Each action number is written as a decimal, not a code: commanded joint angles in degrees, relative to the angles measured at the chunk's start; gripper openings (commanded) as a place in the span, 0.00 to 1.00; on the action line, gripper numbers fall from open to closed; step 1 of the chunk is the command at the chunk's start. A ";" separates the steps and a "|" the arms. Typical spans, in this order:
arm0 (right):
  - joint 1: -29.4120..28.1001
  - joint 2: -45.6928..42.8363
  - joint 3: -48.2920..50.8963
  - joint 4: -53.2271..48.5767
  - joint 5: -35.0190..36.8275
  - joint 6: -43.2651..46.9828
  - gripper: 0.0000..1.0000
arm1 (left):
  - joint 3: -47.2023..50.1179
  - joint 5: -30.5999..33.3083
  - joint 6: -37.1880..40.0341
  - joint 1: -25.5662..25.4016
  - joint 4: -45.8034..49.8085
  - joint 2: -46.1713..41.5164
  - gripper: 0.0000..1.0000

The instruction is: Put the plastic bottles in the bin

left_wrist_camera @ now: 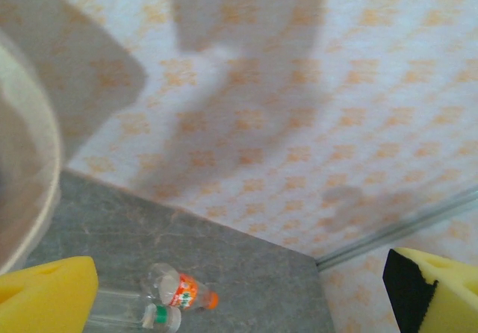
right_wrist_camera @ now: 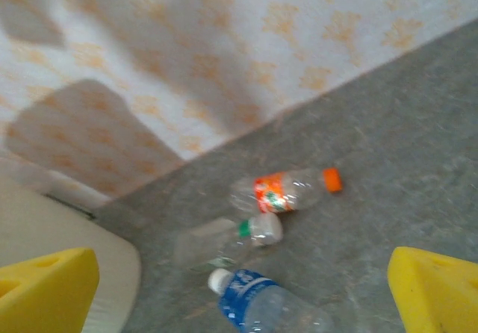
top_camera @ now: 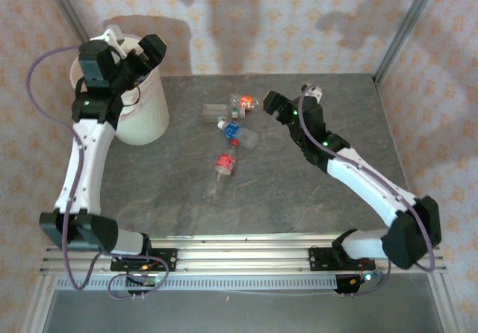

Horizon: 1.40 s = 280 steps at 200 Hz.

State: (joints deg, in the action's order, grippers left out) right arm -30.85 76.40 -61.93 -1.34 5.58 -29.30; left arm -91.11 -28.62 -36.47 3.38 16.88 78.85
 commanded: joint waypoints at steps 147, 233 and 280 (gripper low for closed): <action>6.24 34.11 -26.86 -31.02 -33.14 41.59 1.00 | 18.27 -9.88 8.27 -2.10 6.15 -19.40 1.00; 2.73 42.96 -32.12 -33.48 -25.53 48.69 0.93 | 20.40 -6.62 -0.87 -4.14 6.27 -12.47 1.00; 1.48 49.99 -40.75 -39.95 -24.08 56.15 0.87 | 19.93 -2.80 0.87 -11.75 6.41 -8.54 1.00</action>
State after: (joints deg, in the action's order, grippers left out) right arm -28.53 123.24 -97.73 -35.77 -21.10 21.63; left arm -70.15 -34.63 -35.79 -4.47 23.86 70.30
